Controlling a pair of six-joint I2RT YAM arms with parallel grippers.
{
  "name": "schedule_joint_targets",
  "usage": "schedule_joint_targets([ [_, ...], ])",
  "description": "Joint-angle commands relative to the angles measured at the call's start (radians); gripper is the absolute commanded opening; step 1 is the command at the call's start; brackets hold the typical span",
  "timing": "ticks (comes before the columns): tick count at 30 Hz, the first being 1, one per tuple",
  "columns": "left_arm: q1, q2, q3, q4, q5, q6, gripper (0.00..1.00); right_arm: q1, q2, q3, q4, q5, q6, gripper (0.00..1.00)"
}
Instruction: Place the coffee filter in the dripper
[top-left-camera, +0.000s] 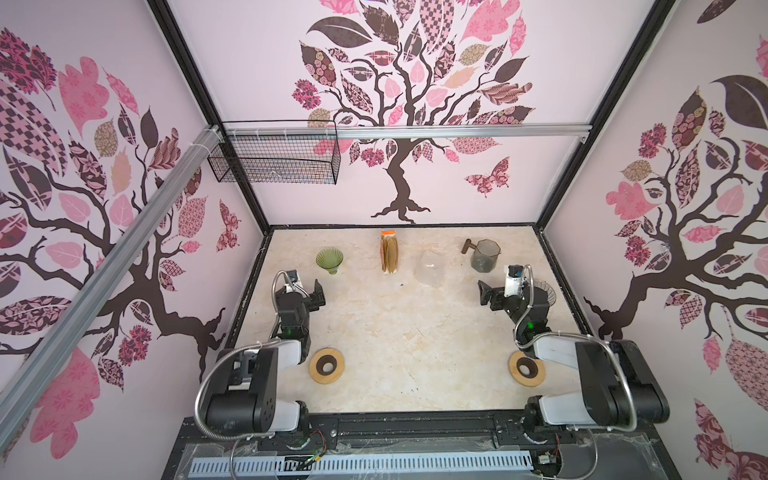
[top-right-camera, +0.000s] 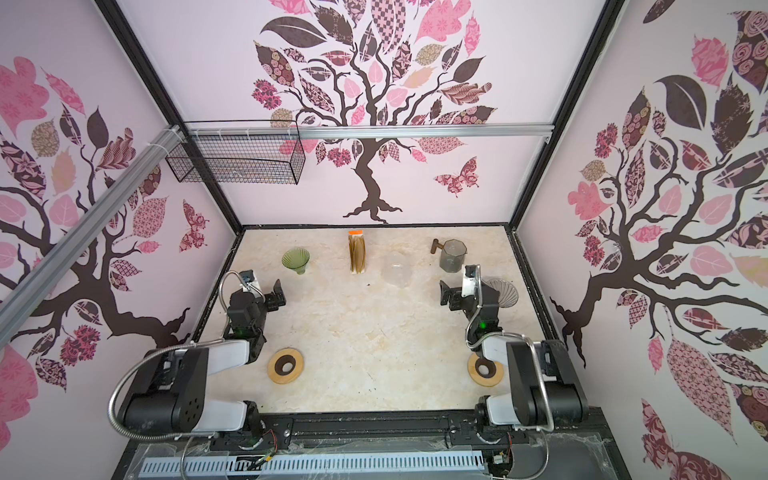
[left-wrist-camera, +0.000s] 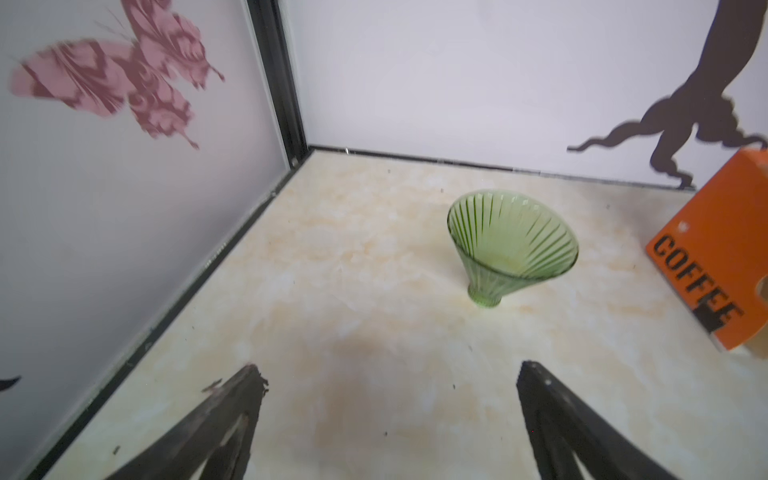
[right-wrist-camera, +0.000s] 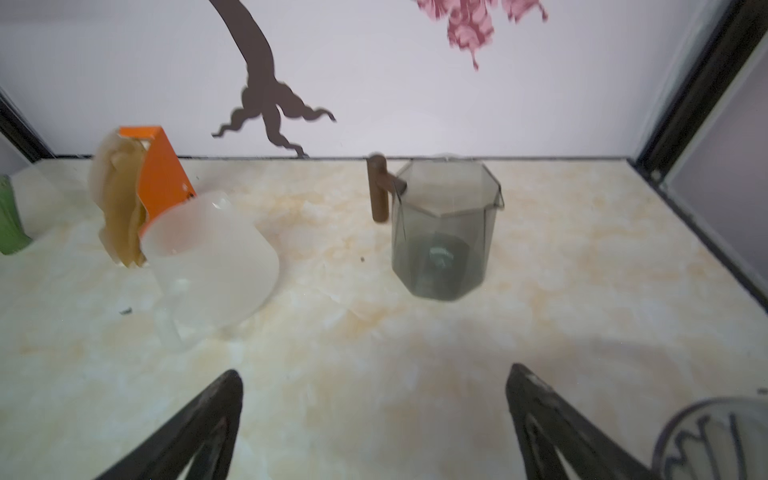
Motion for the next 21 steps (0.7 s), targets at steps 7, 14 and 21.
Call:
schedule_joint_targets([
  [7,0.008,-0.275,0.197,-0.559,-0.134,-0.348,0.98,0.081,-0.284,0.224,-0.191,0.253,0.409,1.0],
  [14,0.067,-0.316,0.421,-0.893,-0.13,-0.612,0.98,-0.021,-0.294,0.628,-0.883,0.415,0.883,1.0],
  [21,0.098,-0.185,0.547,-0.852,0.117,-0.831,0.98,-0.067,-0.291,0.762,-0.967,0.246,1.038,1.0],
])
